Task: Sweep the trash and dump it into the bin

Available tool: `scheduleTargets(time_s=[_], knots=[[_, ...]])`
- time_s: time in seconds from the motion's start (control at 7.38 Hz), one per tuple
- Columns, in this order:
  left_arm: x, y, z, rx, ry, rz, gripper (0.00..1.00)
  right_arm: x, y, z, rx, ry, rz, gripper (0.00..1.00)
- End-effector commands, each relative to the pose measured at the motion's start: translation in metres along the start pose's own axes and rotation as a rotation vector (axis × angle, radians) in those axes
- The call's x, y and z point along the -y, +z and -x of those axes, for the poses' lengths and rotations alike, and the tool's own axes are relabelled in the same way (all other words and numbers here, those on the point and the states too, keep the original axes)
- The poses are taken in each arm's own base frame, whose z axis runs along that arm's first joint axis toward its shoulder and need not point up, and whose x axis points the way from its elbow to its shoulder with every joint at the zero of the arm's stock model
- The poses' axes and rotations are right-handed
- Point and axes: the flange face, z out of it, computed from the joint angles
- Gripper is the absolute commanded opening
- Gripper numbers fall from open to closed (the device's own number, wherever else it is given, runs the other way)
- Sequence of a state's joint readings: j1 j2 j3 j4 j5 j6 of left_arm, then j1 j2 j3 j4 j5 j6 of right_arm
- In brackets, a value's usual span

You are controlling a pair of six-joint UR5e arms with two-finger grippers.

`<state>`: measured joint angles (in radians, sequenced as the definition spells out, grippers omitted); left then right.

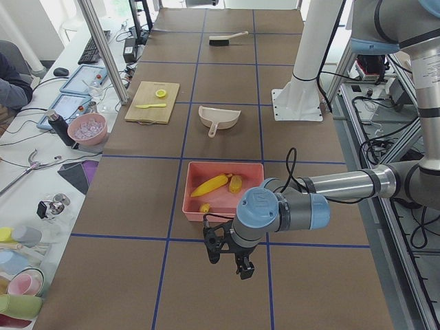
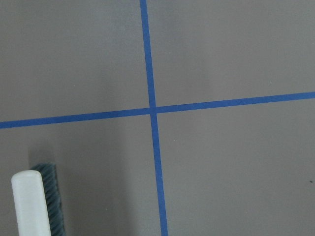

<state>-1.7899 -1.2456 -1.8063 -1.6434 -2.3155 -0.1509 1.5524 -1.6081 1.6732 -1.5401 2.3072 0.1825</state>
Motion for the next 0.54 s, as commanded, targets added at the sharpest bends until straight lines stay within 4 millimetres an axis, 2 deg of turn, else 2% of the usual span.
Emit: scheduleTargets(time_s=[0.0, 0.27, 0.41], knots=[[0.028, -0.017, -0.023, 0.007, -0.053, 0.05, 0.99, -0.001, 0.001, -0.002, -0.001, 0.004, 0.002, 1.0], [0.044, -0.041, -0.047, 0.022, -0.124, 0.071, 0.99, 0.0, 0.001, -0.002, -0.001, 0.005, 0.003, 1.0], [0.039, -0.048, -0.052, 0.018, -0.115, 0.06, 0.99, 0.0, 0.003, -0.003, -0.001, 0.007, 0.005, 1.0]])
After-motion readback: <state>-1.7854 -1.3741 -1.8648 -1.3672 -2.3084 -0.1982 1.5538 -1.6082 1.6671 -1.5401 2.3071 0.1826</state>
